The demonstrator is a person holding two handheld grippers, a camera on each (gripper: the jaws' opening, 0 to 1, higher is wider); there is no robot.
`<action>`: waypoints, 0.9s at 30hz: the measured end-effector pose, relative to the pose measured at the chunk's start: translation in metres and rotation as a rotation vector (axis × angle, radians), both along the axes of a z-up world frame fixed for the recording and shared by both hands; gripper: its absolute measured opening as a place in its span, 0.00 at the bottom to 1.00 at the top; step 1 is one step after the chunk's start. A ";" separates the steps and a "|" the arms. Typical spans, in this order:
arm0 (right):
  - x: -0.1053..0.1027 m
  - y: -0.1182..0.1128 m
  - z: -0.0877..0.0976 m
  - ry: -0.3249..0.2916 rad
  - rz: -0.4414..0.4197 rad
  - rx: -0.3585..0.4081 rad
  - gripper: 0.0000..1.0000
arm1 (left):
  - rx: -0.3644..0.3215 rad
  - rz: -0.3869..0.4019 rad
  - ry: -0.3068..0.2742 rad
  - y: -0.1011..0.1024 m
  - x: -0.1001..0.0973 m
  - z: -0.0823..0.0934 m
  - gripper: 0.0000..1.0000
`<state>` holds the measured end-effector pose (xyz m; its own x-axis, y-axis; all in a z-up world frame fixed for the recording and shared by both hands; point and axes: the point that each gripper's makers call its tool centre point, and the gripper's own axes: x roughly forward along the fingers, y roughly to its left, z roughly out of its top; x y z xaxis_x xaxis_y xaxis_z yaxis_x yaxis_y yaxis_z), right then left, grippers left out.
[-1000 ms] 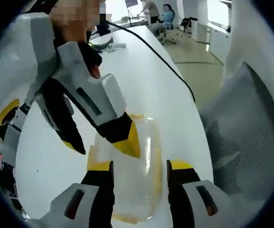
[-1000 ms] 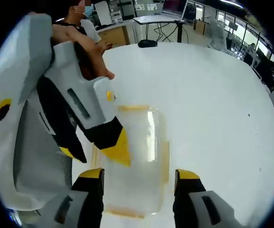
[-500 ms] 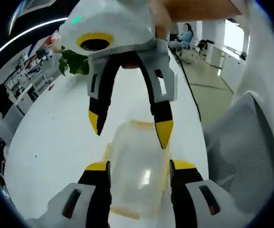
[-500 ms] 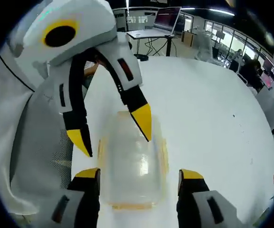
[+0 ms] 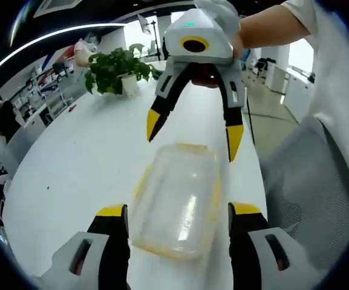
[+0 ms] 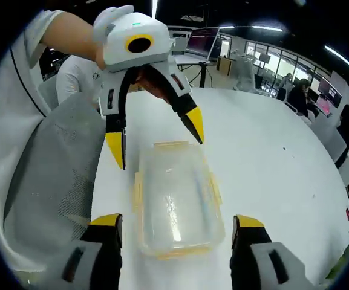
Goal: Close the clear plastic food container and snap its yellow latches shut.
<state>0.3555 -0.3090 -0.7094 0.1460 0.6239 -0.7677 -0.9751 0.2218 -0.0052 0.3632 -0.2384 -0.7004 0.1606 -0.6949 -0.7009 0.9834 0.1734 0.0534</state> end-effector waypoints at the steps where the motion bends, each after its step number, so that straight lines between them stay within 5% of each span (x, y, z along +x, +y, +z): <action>1: 0.000 -0.001 -0.001 -0.004 -0.004 -0.001 0.75 | 0.008 -0.005 -0.004 0.002 0.000 -0.002 0.67; 14: -0.001 -0.004 -0.008 -0.039 -0.088 0.039 0.92 | -0.015 0.030 0.019 0.010 0.002 -0.014 0.89; 27: -0.002 -0.014 -0.033 -0.051 -0.133 0.003 0.89 | 0.019 0.024 0.026 0.022 0.010 -0.034 0.85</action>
